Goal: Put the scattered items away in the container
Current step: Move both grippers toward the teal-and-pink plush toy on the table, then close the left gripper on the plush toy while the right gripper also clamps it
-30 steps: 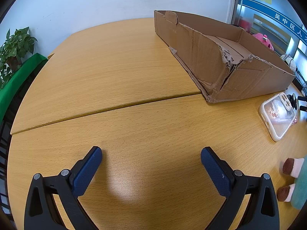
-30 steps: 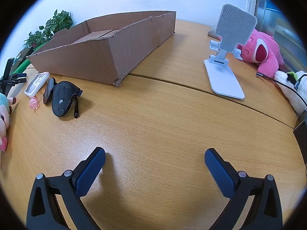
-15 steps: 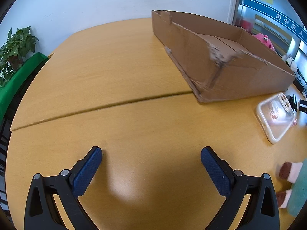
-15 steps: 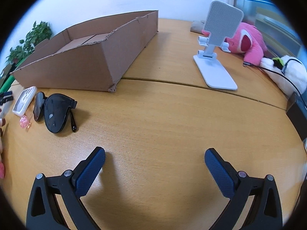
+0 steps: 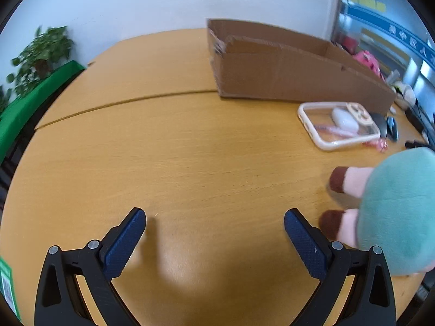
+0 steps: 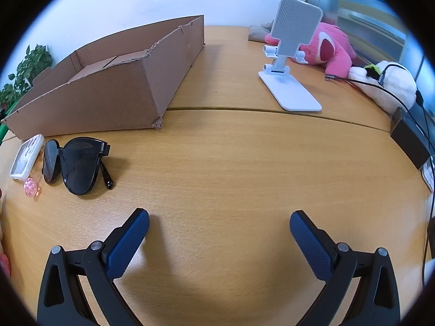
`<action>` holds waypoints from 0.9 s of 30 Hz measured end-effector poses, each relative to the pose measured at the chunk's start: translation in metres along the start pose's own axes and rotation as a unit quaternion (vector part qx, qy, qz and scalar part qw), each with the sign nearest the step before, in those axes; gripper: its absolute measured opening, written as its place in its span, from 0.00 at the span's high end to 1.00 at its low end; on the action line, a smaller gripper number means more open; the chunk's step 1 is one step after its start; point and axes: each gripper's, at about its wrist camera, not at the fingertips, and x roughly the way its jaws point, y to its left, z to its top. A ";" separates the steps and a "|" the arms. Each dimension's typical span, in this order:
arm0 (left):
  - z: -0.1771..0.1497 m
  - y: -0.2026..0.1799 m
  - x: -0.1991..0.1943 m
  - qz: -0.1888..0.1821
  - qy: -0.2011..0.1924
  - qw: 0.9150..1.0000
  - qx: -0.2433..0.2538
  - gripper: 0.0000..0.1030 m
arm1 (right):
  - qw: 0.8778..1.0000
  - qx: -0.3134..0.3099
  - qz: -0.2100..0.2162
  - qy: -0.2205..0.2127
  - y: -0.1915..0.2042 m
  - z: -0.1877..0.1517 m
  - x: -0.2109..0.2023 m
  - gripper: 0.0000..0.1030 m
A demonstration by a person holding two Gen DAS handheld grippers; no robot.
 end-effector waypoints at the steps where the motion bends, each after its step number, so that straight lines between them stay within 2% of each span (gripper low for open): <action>1: 0.001 0.001 -0.016 -0.002 -0.017 1.000 -0.017 0.00 | 1.000 -0.003 0.004 0.002 0.004 -0.002 -0.002 0.00; 4: 0.011 -0.002 -0.062 -0.025 -0.064 0.997 -0.046 0.00 | 1.000 -0.019 0.020 -0.013 0.022 -0.004 -0.020 0.00; 7: 0.024 -0.020 -0.101 -0.078 -0.095 0.991 -0.048 0.00 | 0.996 -0.039 0.046 -0.069 0.046 0.001 -0.063 0.00; 11: 0.038 -0.054 -0.110 -0.149 -0.087 0.984 -0.041 0.00 | 0.981 -0.044 0.107 -0.157 0.078 0.009 -0.134 0.00; 13: 0.042 -0.072 -0.101 -0.162 -0.073 0.983 -0.038 0.00 | 0.971 -0.050 0.136 -0.191 0.095 0.008 -0.165 0.00; 15: 0.041 -0.087 -0.084 -0.167 -0.056 0.984 -0.032 0.00 | 0.962 -0.065 0.163 -0.208 0.114 0.004 -0.183 0.00; 18: 0.035 -0.100 -0.052 -0.167 -0.026 0.985 -0.026 0.00 | 0.956 -0.079 0.199 -0.198 0.141 -0.008 -0.188 0.00; 20: 0.030 -0.102 -0.034 -0.157 -0.004 0.987 -0.034 0.00 | 0.955 -0.093 0.226 -0.170 0.165 -0.021 -0.178 0.00; 22: 0.023 -0.102 -0.020 -0.159 0.013 0.986 -0.044 0.00 | 0.955 -0.111 0.233 -0.148 0.184 -0.034 -0.167 0.01; 27: 0.015 -0.094 -0.012 -0.180 0.017 0.981 -0.065 0.00 | 0.953 -0.146 0.245 -0.100 0.217 -0.055 -0.144 0.01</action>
